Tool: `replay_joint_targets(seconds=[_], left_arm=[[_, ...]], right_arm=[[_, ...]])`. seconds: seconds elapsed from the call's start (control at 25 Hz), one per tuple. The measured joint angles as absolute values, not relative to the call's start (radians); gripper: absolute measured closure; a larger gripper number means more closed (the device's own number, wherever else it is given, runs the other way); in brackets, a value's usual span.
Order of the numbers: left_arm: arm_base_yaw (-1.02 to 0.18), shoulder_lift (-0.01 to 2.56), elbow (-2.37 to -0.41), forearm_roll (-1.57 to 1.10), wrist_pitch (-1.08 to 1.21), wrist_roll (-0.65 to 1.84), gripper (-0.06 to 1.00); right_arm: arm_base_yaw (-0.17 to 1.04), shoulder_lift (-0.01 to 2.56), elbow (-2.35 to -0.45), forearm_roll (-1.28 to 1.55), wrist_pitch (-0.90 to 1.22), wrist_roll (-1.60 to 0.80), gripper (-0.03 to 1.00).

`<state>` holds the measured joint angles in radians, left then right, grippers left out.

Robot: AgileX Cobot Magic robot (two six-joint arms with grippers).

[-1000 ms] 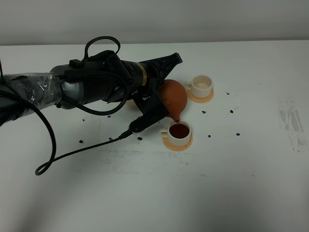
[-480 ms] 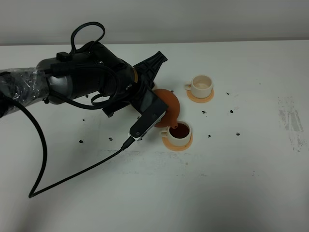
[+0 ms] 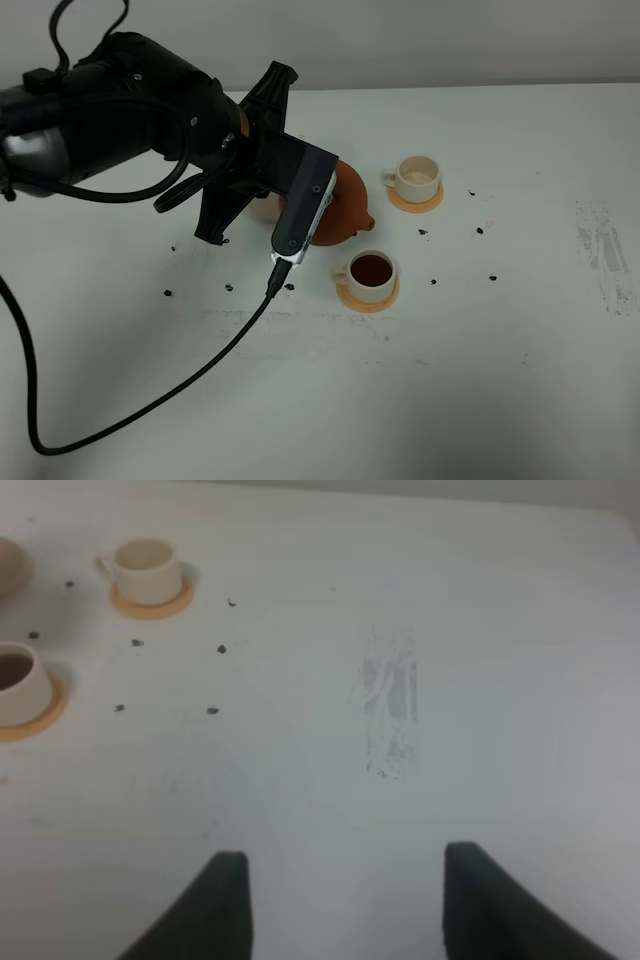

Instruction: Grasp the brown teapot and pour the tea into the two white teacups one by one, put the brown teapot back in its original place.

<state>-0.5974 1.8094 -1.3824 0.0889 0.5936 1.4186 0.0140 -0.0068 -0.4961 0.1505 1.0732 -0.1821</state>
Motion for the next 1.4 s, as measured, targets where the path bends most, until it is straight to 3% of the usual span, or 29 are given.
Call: replay_joint_targets(seconds=[0.56, 1.4], left_arm=[[-0.597, 1.633, -0.935, -0.192, 0.386, 1.305, 0.82], [-0.597, 1.804, -0.910, -0.311, 0.376, 1.302, 0.82]], right_arm=[[0.014, -0.007, -0.496, 0.150, 1.073, -0.182, 0.52], [0.014, -0.007, -0.496, 0.150, 1.072, -0.182, 0.52]])
